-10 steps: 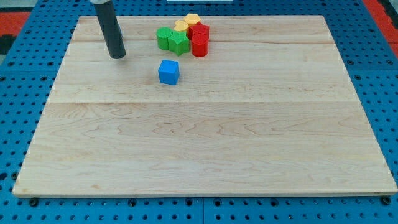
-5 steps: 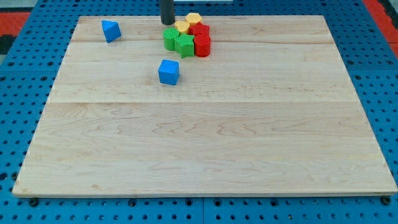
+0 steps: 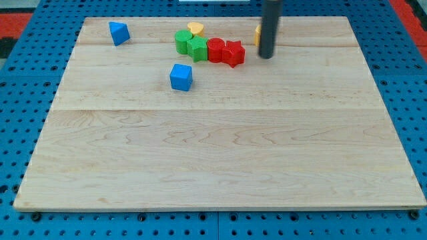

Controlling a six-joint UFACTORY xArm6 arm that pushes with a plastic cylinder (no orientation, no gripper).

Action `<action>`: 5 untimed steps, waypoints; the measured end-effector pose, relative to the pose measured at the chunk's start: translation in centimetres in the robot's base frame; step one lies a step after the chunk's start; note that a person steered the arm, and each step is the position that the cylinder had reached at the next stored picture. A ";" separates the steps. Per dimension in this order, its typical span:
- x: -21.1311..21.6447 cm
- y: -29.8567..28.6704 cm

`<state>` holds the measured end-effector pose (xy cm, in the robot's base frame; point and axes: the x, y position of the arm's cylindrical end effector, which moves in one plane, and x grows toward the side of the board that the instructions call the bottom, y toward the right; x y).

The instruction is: Push the yellow hexagon to the center right

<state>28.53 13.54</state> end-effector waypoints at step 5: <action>8.7 -7.0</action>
